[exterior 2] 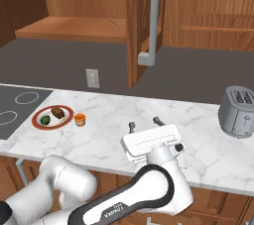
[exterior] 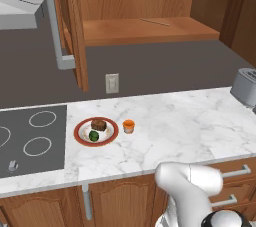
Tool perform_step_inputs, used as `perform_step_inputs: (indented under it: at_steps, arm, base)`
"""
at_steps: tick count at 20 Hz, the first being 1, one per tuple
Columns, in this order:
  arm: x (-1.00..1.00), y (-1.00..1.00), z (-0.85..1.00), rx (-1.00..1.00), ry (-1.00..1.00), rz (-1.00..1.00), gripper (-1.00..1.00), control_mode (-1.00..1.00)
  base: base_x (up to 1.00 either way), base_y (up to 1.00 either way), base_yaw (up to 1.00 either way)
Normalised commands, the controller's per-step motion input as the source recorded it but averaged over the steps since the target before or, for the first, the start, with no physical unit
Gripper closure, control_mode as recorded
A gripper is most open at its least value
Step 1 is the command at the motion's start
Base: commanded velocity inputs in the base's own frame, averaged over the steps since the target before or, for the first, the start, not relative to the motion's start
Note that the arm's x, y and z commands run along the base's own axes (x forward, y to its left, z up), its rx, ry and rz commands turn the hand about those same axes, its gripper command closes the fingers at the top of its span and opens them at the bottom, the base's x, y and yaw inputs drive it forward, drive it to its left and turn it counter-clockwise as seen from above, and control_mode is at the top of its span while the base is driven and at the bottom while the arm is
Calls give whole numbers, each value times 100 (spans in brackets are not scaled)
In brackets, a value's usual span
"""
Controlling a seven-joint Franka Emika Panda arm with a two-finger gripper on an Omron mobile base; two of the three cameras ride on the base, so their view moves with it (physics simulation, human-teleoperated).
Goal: Pick the avocado and bread from the counter and place them on the plate. Then pick the jam from the cabinet and place it next to the plate. Lastly close the cabinet door.
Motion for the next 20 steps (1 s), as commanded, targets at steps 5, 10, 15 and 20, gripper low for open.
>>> perform_step_inputs:
  at_steps: [5, 10, 15, 20]
  arm:
    - [-64, 0, 44, 0, 8, -6, -100, -100]
    - [-37, -2, 63, 1, 18, 0, -100, -100]
    - [-26, -24, 60, 7, 15, 0, -100, -100]
    - [-5, -41, 44, 11, 20, 2, -100, -100]
  base:
    - [0, 0, 0]
    - [0, 0, 0]
    - [0, 0, 0]
    - [0, 0, 0]
